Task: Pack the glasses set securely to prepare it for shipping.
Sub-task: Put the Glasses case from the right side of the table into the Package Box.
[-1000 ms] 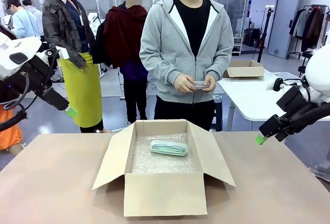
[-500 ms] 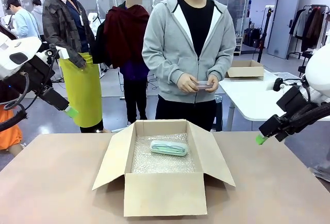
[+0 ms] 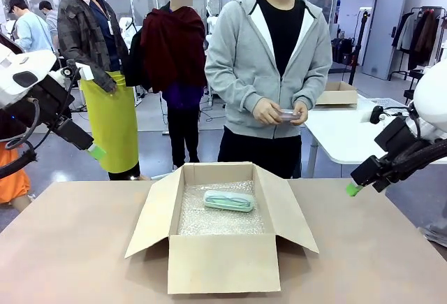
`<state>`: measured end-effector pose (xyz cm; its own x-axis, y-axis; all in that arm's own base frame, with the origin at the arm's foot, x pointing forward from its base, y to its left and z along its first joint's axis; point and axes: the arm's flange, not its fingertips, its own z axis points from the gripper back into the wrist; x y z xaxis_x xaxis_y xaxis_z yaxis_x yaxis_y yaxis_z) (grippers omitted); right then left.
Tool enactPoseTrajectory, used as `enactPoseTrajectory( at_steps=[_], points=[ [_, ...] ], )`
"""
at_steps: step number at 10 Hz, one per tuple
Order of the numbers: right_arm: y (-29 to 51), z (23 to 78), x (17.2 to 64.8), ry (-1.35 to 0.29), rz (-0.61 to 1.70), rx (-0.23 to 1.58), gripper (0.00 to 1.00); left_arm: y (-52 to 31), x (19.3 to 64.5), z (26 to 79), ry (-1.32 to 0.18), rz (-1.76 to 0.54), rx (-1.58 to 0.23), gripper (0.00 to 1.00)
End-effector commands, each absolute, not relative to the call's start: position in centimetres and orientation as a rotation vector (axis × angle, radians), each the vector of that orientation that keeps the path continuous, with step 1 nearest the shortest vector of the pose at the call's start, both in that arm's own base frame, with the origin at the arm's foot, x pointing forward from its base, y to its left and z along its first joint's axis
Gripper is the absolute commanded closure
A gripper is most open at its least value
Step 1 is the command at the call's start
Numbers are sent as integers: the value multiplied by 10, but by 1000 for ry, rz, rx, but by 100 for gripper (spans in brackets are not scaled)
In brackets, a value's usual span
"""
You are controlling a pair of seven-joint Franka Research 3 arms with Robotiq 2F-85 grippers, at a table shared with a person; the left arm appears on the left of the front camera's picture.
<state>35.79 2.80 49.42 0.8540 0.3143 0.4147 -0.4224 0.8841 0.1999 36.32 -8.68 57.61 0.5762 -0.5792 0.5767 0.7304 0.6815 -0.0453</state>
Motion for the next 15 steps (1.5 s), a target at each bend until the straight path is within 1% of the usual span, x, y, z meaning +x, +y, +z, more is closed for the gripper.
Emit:
enactPoseTrajectory(
  at_steps=[1,15],
  points=[
    [29,494,359,-389,384,277,3,-84,363,577,-570,-801,-316,0],
    [29,494,359,-389,384,277,3,-84,363,577,-570,-801,-316,0]
  ],
)
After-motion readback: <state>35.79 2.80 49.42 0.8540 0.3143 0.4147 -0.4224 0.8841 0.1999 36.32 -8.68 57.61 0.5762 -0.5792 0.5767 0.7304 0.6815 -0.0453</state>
